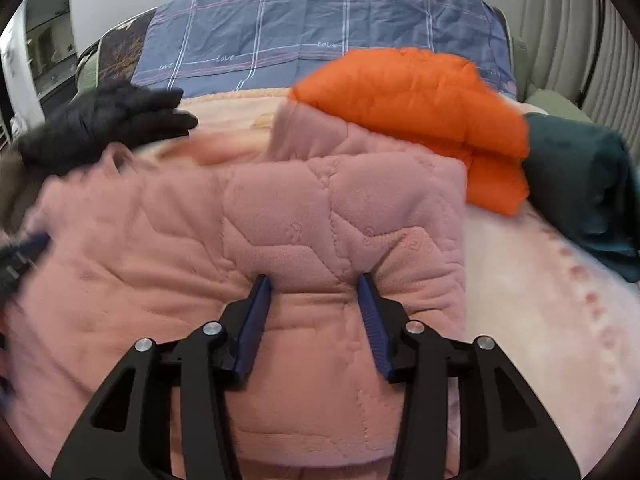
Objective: Fold large clothes
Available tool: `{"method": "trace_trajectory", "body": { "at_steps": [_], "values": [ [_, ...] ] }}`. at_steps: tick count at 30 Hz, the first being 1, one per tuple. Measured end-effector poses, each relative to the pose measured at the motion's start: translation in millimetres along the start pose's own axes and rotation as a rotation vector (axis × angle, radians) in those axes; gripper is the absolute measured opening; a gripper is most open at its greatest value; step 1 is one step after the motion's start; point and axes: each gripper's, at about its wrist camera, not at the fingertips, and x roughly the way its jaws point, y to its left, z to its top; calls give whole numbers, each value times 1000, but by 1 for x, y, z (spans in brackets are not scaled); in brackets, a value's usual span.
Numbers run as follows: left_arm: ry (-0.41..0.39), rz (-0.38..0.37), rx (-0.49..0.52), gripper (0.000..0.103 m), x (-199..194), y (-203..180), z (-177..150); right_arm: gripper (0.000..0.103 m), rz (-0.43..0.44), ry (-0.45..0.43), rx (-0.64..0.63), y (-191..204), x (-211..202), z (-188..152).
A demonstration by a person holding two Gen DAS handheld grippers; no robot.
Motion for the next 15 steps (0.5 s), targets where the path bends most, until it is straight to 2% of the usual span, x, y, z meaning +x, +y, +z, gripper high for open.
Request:
{"method": "trace_trajectory", "body": {
  "at_steps": [5, 8, 10, 11, 12, 13, 15],
  "values": [
    [1, -28, -26, 35, -3, 7, 1, 48, -78, -21, -60, 16, -2, 0],
    [-7, -58, -47, 35, -17, 12, 0, 48, -34, -33, -37, 8, -8, -1],
    [-8, -98, -80, 45, -37, 19, -5, 49, 15, -42, -2, -2, -23, -1],
    [-11, -94, -86, 67, -47, 22, -9, 49, 28, -43, 12, -7, -32, -4],
    [-21, -68, -79, 76, -61, 26, -16, 49, 31, -49, 21, -12, -47, -8],
    [-28, -57, -63, 76, -71, 29, -23, 49, 23, -61, 17, -17, -61, -15],
    [-9, -58, -29, 76, -89, 37, -43, 57, -11, -63, 5, -26, -81, -27]
  ]
}}
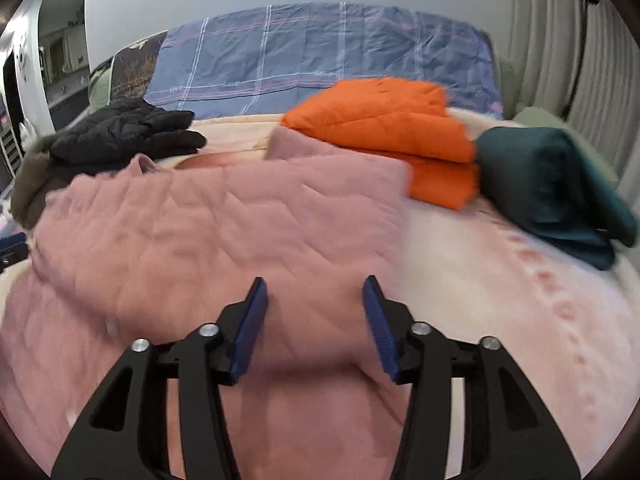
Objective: Fold large clothes
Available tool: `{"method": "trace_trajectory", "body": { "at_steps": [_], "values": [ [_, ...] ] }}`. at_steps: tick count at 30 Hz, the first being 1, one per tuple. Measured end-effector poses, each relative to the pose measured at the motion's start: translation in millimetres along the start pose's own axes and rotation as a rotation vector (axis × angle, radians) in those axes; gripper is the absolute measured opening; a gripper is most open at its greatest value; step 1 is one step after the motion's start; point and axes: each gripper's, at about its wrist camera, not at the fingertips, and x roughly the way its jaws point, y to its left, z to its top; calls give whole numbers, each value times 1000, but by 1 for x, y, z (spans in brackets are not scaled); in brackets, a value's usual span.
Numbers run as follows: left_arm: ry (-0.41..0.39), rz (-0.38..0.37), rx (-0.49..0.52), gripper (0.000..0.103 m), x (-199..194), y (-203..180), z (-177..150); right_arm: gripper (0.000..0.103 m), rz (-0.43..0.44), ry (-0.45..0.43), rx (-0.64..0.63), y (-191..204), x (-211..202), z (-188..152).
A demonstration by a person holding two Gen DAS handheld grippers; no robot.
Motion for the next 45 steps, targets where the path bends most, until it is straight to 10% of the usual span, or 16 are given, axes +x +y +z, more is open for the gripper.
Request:
{"method": "trace_trajectory", "body": {
  "at_steps": [7, 17, 35, 38, 39, 43, 45],
  "values": [
    [189, -107, -19, 75, -10, 20, -64, 57, 76, 126, 137, -46, -35, -57],
    [196, -218, 67, 74, -49, 3, -104, 57, 269, 194, 312, -65, -73, -130],
    [168, -511, -130, 62, -117, -8, -175, 59, 629, 170, 359, -72, -161, -212],
    [134, -506, -133, 31, -124, -12, -172, 58, 670, 164, 346, -69, -164, -214],
    [121, -505, -135, 18, -126, -12, -169, 57, 664, 168, 317, -63, -164, -213],
    [71, -468, -112, 12, -138, -16, -155, 14, 652, 135, 315, -62, -168, -208],
    [35, -446, -77, 12, -147, -22, -145, 11, 695, 69, 404, -75, -174, -203]
  ]
}}
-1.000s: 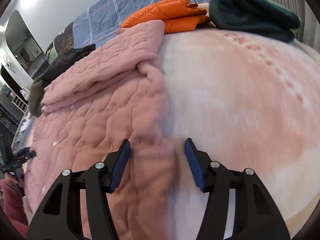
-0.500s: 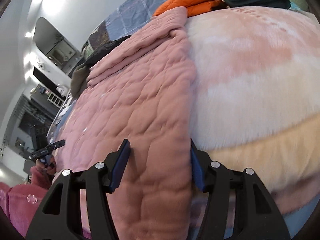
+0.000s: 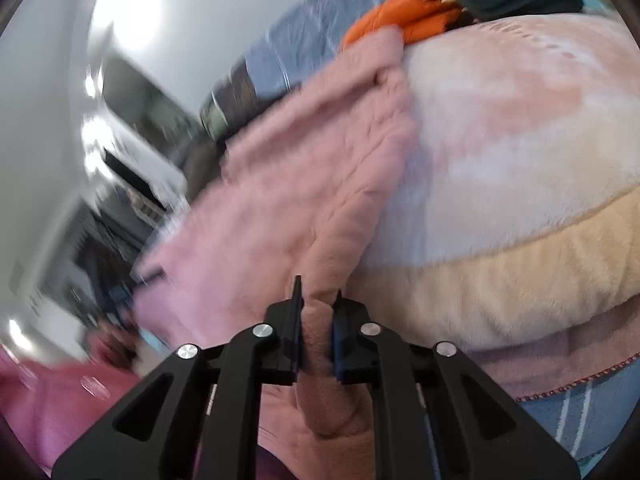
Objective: Fold large clothes
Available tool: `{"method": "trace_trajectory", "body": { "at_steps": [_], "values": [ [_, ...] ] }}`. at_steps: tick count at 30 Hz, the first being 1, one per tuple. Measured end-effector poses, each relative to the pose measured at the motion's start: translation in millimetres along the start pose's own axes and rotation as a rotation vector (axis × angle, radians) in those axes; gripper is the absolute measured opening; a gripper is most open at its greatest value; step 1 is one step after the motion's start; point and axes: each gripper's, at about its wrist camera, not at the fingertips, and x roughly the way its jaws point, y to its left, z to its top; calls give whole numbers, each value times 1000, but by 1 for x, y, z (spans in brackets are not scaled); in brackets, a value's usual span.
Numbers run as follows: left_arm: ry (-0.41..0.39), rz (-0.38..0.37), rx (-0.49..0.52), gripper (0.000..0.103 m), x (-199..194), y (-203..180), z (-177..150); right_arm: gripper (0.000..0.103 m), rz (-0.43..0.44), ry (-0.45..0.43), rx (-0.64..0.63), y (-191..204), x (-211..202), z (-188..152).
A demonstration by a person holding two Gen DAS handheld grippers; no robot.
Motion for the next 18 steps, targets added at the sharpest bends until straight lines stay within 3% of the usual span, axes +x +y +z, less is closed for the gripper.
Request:
{"method": "trace_trajectory", "body": {
  "at_steps": [9, 15, 18],
  "values": [
    [-267, 13, 173, 11, -48, -69, 59, 10, 155, -251, -135, 78, -39, 52],
    [-419, 2, 163, 11, -103, -80, 58, 9, 164, -407, -179, 90, -98, 58],
    [-398, -4, 90, 11, -100, -69, 57, 9, 117, -417, -169, 84, -99, 58]
  ]
}}
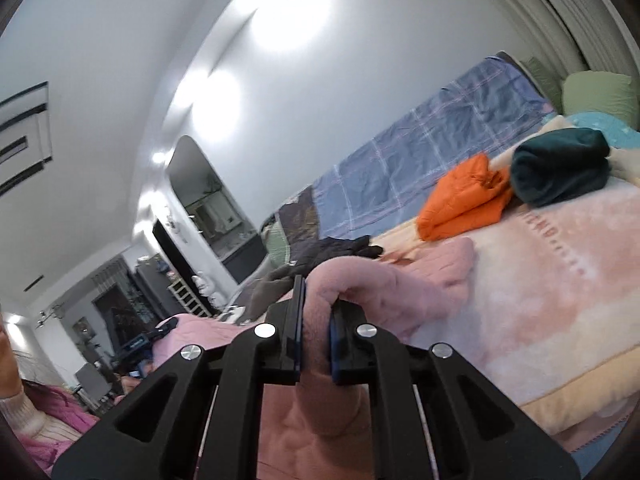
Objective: Fold large clothes
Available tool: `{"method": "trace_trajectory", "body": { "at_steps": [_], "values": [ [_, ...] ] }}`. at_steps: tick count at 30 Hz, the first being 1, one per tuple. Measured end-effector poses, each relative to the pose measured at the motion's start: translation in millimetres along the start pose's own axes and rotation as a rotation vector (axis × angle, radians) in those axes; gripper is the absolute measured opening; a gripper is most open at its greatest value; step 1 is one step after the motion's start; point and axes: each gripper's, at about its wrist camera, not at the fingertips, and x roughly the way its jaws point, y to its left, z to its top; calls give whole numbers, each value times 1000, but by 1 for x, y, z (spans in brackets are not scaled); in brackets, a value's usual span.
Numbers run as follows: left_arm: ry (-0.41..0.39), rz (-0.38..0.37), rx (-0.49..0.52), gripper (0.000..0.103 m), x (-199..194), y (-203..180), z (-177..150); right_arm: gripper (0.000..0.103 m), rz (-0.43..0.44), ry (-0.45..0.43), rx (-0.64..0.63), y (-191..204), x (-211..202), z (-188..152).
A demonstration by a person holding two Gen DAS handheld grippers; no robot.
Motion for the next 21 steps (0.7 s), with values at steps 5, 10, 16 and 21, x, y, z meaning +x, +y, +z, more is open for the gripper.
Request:
{"method": "trace_trajectory", "body": {
  "at_steps": [5, 10, 16, 21],
  "values": [
    [89, 41, -112, 12, 32, 30, -10, 10, -22, 34, 118, -37, 37, -2],
    [103, 79, -254, 12, 73, 80, -2, 10, -65, 46, 142, -68, 90, 18],
    [187, 215, -303, 14, 159, 133, 0, 10, -271, 146, 113, -119, 189, 24],
    [256, 287, -316, 15, 205, 169, -27, 9, -405, 203, 112, -161, 223, -6]
  ]
}}
